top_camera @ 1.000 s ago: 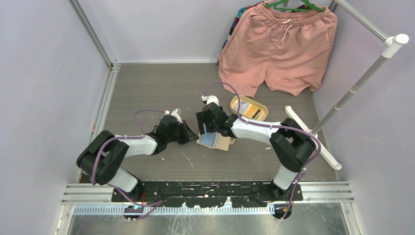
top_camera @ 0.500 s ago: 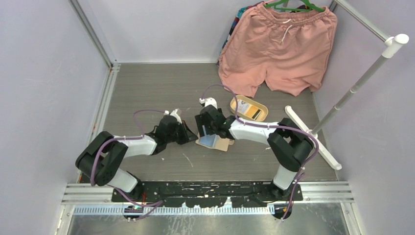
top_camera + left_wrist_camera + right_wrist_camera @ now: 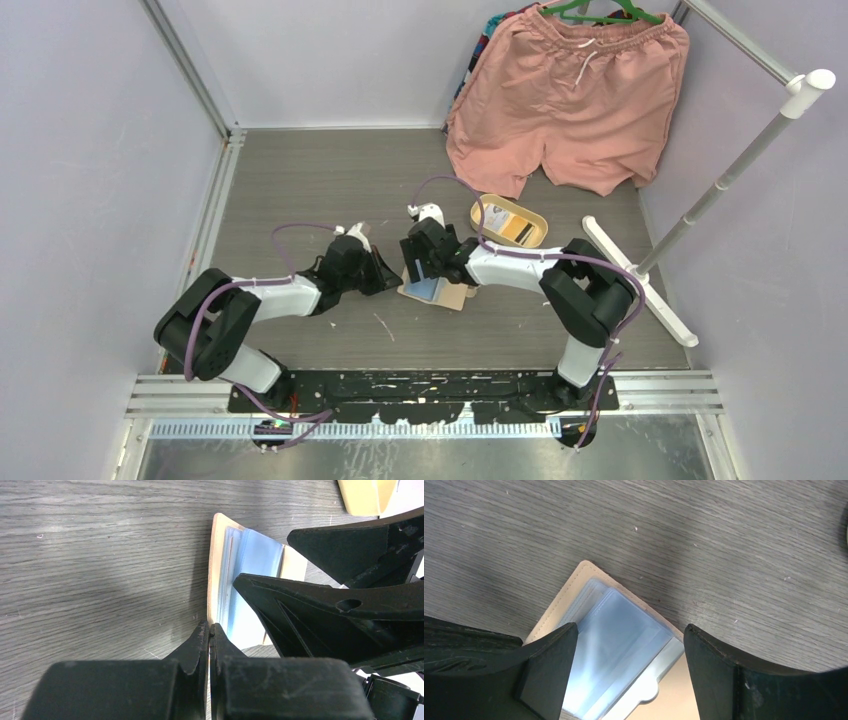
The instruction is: Take the credit cards out of the card holder
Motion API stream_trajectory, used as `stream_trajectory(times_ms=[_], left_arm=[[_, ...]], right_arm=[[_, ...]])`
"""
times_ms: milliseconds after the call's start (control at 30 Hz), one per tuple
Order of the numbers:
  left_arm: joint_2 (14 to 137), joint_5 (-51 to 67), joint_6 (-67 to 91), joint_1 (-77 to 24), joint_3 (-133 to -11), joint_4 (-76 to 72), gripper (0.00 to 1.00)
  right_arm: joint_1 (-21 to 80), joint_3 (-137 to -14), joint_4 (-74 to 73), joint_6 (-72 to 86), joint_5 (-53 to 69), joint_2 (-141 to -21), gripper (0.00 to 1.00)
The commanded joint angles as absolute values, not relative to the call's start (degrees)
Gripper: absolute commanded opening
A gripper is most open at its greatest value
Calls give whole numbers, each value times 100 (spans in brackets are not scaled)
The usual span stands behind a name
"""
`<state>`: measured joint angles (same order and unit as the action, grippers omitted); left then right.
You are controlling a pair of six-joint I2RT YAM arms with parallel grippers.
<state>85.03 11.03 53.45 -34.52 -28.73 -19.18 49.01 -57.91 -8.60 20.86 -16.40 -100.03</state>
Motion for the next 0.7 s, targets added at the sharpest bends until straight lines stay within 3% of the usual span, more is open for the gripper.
stream_trajectory(times_ms=[0,667], left_arm=[[8292,947,5232,-3477,-3096,-1993,0],[7916,528,5108,-3472,-3047,-1547,0]], right_arm=[[4930,-5675,-898,1995,-1858,-9872,82],[4931,-5278,-1203,1837,-2155,-9346,83]])
